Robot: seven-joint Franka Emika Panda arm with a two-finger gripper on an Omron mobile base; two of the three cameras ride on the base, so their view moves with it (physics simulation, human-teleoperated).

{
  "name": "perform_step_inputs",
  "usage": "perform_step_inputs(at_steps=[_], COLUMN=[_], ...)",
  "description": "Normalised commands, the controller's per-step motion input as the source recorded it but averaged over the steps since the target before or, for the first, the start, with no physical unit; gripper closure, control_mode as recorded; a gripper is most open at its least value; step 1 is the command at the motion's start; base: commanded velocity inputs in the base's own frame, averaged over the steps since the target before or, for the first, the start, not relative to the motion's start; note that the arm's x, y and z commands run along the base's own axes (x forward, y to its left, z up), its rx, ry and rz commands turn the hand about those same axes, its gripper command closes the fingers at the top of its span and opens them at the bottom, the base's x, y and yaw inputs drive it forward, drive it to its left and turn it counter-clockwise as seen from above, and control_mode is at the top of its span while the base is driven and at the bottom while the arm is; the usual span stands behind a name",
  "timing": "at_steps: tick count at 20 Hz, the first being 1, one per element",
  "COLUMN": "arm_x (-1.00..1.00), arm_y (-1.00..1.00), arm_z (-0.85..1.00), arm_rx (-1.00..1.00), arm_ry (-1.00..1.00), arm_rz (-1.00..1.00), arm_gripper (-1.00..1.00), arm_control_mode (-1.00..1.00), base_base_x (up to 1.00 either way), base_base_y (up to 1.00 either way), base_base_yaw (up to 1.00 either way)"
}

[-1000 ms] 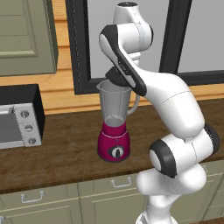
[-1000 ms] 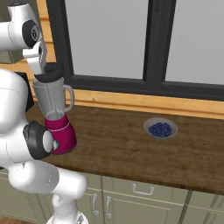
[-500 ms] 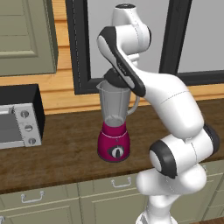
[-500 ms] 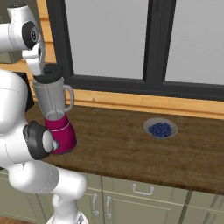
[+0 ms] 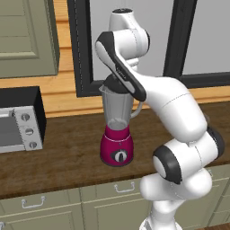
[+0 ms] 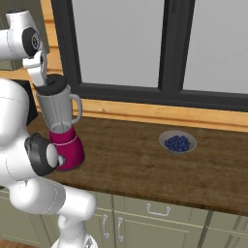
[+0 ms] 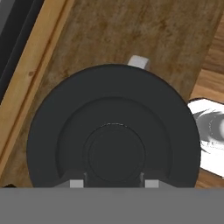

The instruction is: Close the lid blender by securely placing the lid on top.

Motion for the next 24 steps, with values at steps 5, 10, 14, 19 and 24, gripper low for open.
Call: perform_step_inputs(at_steps=[5, 10, 14, 19, 24], arm_x=[0.0, 0.0, 0.0, 0.16, 0.23], arm_y=[0.0, 0.0, 0.01, 0.0, 0.0], arm_z=[-0.11, -0.11, -0.01, 0.0, 0.0], arm_rx=[-0.05, -0.12, -0.09, -0.02, 0.0], arm_ry=[0.0, 0.03, 0.12, 0.04, 0.0], arm_rz=[0.04, 0.04, 0.04, 0.01, 0.0], arm_gripper=[1.0, 1.0, 1.0, 1.0, 1.0], arm_control_mode=[-1.0, -1.0, -1.0, -1.0, -1.0], base_base_x=[0.0, 0.0, 0.0, 0.0, 0.0], base_base_y=[0.0, 0.0, 0.0, 0.0, 0.0], base_base_yaw=[0.0, 0.0, 0.0, 0.0, 0.0])
